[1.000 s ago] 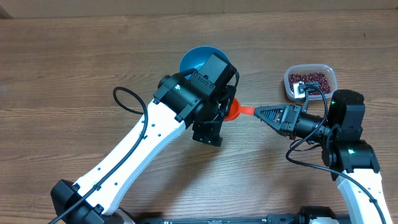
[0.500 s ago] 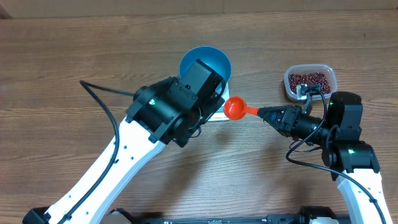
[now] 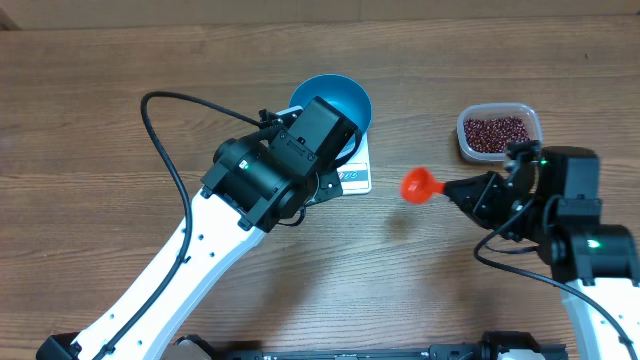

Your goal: Scoop item into bowl and weigh 150g on scale

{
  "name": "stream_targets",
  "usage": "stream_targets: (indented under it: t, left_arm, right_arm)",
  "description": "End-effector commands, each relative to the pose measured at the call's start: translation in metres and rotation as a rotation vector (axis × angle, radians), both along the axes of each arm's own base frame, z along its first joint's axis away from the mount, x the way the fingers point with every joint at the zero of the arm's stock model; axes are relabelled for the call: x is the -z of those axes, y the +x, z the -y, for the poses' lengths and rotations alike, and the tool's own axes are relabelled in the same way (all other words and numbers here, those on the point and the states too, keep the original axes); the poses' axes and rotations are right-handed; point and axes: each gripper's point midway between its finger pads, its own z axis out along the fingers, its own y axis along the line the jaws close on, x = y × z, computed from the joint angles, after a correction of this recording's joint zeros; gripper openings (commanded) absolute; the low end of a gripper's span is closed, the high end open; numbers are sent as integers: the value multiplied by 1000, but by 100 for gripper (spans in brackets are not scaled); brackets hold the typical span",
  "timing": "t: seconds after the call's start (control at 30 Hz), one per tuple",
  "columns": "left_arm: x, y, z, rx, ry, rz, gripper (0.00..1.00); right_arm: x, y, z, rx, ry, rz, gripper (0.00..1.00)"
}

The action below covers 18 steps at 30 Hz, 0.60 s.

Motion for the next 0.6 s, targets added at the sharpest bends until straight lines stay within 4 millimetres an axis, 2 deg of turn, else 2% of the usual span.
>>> stream_targets:
  t: [0.0,0.17,0.37,0.57]
  left_arm:
    - [-10,6,-4,75,61,69,5]
    - [-15,6,-8,77,157,139,4]
    - [-23,-4,7,142,245,234,5]
    - [-12,-6,6,152,288,234,5]
  right_arm:
    - [-22,4,32,100,-188,70,4]
    - [-31,-2,34,110,-192,86,4]
    - [-31,-4,34,110,-193,85,4]
    - [-30,-4,36,119,-204,84,4]
